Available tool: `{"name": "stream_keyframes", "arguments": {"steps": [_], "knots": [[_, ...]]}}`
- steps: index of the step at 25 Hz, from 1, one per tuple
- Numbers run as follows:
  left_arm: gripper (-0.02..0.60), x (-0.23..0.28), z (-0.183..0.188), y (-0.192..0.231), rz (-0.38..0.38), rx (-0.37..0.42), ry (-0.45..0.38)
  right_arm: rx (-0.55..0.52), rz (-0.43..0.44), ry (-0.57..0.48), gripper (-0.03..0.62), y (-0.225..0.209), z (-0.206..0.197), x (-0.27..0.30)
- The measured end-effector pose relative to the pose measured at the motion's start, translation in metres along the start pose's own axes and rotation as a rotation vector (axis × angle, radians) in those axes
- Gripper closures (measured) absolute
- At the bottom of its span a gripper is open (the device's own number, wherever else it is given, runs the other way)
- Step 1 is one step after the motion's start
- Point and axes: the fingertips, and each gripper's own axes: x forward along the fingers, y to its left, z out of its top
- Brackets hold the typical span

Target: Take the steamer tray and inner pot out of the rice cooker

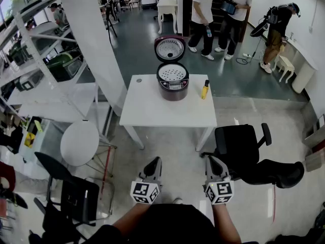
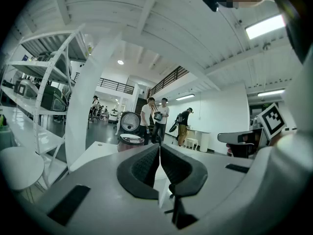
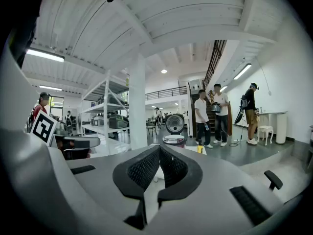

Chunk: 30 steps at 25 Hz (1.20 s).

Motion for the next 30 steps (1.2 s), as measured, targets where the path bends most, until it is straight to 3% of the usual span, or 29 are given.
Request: {"name": "stream_keyframes", "arguments": {"steps": [16,27,30], "knots": [[0.574,-0.003,-0.004,-0.01,0.007,-0.023,-0.028,0.013,-0.007,-0.04,0.592,-0.012,-0.002,-0.011],[0.572,0.001,-0.012,-0.009,-0.018,-0.051,-0.005,-0.004,0.014,0.0,0.588,-0.008,-0.013,-0.004],[0.566,0.001,-0.015,-0.006,-0.019,-0.04,0.005,-0.012,0.001,0.006,0.544,-0.01,-0.017,-0.001]]}}
